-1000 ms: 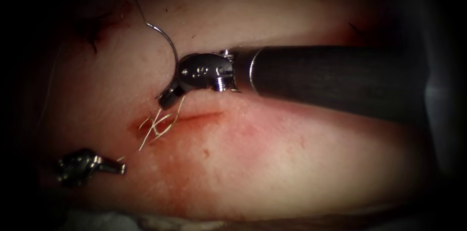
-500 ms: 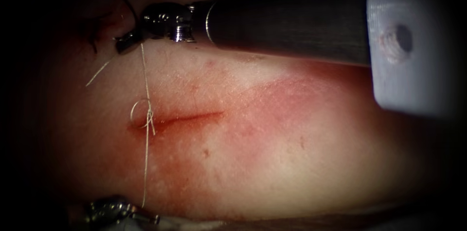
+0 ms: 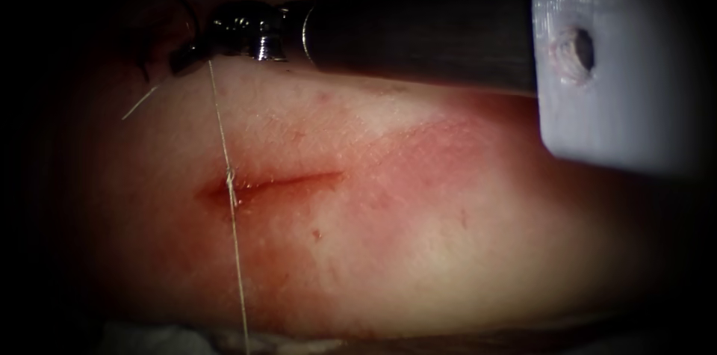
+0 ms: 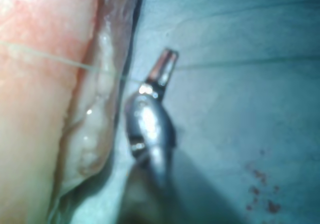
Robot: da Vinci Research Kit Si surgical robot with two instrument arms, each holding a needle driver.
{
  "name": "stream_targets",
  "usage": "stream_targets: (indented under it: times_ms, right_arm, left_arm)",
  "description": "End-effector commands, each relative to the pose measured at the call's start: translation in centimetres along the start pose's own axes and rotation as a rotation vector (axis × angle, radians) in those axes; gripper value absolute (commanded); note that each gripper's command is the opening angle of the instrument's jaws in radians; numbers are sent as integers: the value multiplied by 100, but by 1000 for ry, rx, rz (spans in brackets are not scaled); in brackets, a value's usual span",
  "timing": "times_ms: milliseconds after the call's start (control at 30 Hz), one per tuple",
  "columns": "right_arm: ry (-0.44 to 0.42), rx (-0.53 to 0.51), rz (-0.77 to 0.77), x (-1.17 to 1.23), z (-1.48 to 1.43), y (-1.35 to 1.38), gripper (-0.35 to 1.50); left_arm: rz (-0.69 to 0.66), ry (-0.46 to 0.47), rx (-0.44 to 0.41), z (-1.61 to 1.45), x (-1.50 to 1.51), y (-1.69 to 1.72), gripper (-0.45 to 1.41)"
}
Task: Wound Closure
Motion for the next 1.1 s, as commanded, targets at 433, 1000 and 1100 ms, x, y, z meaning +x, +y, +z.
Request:
stream_targets:
  times_ms: [433, 1000, 1100]
  right_arm:
    - [21, -47, 60, 17, -16, 25, -35]
    - [-14, -128, 107, 17, -26, -24, 148]
    - [0, -199, 143, 5, -79, -29, 147]
  left_arm:
    - [-105, -73, -47, 45, -132, 42, -45]
    - [6, 9, -3, -2, 31, 44, -45]
    - [92, 43, 50, -39, 126, 46, -45]
